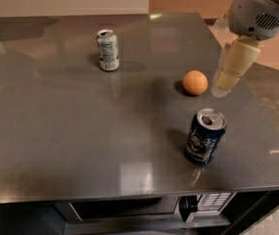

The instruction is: Move 7up can near orange

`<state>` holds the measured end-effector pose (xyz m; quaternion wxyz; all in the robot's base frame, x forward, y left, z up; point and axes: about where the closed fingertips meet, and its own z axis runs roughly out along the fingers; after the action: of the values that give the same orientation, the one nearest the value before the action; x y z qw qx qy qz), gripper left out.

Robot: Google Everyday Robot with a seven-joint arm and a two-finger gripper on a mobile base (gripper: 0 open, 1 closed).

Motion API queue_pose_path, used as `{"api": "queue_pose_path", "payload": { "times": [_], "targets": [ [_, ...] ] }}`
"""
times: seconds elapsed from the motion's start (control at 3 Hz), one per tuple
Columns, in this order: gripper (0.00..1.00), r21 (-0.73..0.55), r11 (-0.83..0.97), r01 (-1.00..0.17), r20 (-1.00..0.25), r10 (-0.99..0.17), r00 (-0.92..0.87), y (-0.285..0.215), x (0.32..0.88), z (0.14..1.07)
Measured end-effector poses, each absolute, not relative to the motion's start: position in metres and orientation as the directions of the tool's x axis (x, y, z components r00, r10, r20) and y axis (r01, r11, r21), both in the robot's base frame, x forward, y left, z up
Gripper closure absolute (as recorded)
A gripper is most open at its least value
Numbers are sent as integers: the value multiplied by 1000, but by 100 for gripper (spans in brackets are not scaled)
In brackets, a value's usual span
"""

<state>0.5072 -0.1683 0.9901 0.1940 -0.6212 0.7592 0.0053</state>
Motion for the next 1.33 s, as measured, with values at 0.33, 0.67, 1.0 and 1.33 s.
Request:
{"api": "queue_pose_path", "payload": {
  "times": [0.33, 0.67, 1.0, 1.33],
  "targets": [
    [0, -215, 211, -953, -381, -917, -117, -129, 544, 995],
    [0, -195, 222, -955, -462, -880, -111, -85, 579, 993],
    [0, -161, 247, -956, -508, -851, -135, -42, 610, 983],
    [0, -111, 279, -954, -523, -833, -183, -4, 638, 964]
  ]
}}
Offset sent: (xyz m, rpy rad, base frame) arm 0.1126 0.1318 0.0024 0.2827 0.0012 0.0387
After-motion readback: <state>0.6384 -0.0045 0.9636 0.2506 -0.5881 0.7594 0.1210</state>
